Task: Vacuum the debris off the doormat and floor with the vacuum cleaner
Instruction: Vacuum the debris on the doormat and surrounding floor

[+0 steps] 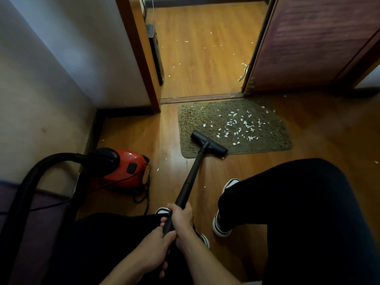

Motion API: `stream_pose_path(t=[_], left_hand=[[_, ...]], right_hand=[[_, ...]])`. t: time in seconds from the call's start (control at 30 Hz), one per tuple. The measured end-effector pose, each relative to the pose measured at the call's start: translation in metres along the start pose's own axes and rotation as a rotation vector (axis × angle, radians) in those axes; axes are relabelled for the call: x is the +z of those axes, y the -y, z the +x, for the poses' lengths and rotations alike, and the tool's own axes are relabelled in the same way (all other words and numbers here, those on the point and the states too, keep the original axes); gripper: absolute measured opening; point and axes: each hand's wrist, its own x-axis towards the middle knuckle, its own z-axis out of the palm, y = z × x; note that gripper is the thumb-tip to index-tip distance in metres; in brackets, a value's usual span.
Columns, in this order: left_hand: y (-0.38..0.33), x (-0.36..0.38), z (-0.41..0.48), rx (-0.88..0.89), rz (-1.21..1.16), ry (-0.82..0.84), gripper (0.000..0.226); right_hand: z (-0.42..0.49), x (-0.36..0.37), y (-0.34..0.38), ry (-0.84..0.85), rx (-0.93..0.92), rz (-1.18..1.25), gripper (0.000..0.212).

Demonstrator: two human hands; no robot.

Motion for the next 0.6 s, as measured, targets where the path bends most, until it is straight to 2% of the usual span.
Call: stream_pose_path(t=[0.2, 0.33, 0.47, 0.6], left_hand=[[-0.013, 0.016, 0.016, -0.005, -0.003, 0.001, 0.024], [-0.027, 0.024, 0.029, 0.007, -0.029, 0.020, 0.024], [-0.040, 0.030, 0.042, 0.041, -0.084, 0.059, 0.011], [-0.044, 0.034, 0.050, 0.040, -0.075, 0.061, 0.027]], right_hand=[[0.014, -0.016, 0.016, -0.058, -0.004, 0.004, 0.042], [0.025, -0.025, 0.030, -0.089, -0.035, -0.003, 0.032], [0.038, -0.033, 0.047, -0.120, -0.058, -0.021, 0.031], [0.043, -0.039, 0.054, -0.125, -0.071, -0.044, 0.028]])
